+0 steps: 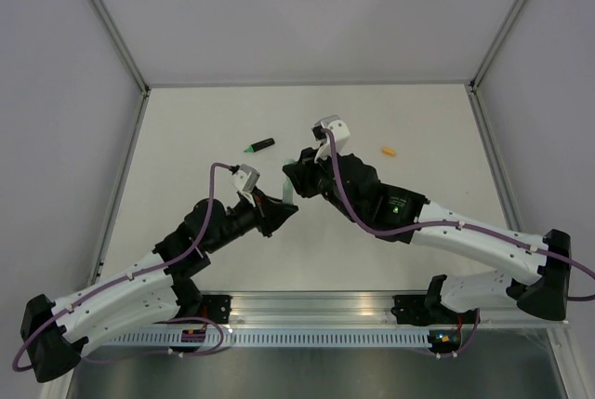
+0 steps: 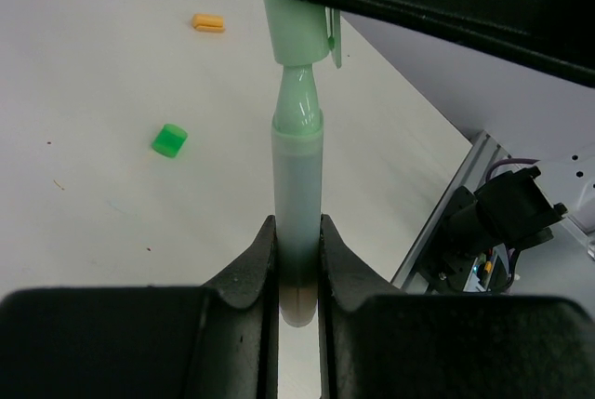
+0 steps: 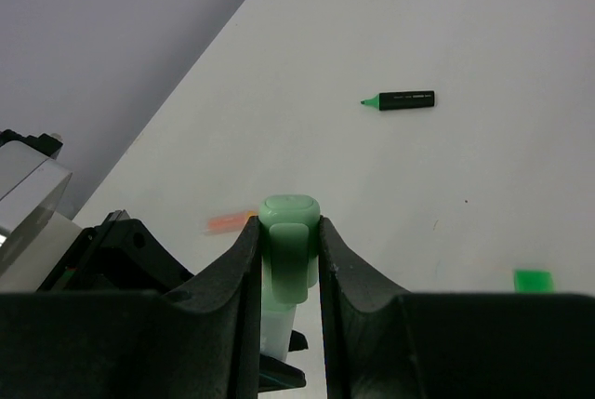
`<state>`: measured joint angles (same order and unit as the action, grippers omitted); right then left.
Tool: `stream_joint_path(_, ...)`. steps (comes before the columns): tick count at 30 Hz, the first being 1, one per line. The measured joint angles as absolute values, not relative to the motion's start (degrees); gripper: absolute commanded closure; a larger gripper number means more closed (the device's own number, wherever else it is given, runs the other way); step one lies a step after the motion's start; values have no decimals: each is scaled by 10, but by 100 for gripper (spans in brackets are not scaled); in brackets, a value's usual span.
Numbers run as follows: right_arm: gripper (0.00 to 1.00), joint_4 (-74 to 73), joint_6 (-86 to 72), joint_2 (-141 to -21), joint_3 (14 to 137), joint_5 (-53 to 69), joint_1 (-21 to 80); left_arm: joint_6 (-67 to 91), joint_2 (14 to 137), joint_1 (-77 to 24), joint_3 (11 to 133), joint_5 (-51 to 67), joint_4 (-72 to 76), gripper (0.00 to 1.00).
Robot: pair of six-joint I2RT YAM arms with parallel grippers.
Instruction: Insert the pens into the pen caps
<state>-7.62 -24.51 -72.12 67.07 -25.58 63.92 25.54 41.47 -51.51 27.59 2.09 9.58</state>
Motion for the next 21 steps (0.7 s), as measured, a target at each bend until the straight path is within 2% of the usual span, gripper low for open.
stream_joint_path(16,100,71,-284,-704,547,-282,667,255,411,-517,276,1,47,98)
stream_joint_path(21,94,101,-296,-703,524,-305,679,255,407,-519,276,0,32,98)
